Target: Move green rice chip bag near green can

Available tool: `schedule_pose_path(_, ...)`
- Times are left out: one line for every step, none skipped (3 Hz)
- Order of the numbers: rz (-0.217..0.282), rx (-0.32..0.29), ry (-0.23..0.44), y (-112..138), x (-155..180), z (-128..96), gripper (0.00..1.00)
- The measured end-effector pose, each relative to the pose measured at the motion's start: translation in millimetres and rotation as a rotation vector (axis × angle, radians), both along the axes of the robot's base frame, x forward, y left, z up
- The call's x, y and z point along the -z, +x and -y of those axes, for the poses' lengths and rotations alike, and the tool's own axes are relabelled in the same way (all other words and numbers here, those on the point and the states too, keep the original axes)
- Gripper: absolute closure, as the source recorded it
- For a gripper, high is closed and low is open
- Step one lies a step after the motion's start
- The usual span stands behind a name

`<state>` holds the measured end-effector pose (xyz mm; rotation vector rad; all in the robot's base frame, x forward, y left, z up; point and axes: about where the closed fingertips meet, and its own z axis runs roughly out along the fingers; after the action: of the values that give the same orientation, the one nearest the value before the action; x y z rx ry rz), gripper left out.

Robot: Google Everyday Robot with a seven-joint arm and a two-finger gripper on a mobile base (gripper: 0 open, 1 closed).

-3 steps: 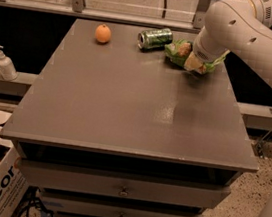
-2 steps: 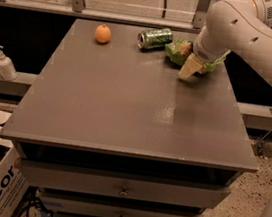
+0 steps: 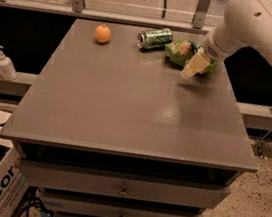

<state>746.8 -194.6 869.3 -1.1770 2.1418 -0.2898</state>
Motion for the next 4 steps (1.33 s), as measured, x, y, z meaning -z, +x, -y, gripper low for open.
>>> schedule_pose_path(-0.042,0.034,0.15,-21,-3,22,0.0)
schedule_pose_path(-0.075,0.096,0.292,-49,-3,56,0.0)
schedule_pose_path(-0.075,0.096,0.292,-49,-2,56,0.0)
schedule_pose_path(-0.085,0.122,0.356,-52,2,71,0.0)
